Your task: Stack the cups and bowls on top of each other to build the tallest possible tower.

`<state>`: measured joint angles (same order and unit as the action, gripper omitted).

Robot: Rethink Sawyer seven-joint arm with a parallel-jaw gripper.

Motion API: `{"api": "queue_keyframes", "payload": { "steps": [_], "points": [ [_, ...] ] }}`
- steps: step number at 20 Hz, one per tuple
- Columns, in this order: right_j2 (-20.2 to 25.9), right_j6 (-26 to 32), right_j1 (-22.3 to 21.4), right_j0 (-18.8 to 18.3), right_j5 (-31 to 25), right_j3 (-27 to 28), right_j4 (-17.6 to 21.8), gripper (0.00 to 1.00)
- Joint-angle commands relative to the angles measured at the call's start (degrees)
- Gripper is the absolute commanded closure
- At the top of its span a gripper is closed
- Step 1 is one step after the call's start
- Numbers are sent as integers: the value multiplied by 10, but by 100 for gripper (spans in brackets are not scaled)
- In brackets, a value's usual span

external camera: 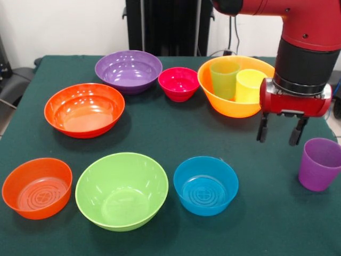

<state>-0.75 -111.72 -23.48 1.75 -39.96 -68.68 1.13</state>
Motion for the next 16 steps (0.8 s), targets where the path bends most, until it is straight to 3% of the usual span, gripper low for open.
{"api": "queue_keyframes", "payload": {
  "steps": [1,16],
  "points": [
    [52,54,7,11,-62,34,38,0],
    [38,23,25,34,-63,60,34,0]
  ]
}}
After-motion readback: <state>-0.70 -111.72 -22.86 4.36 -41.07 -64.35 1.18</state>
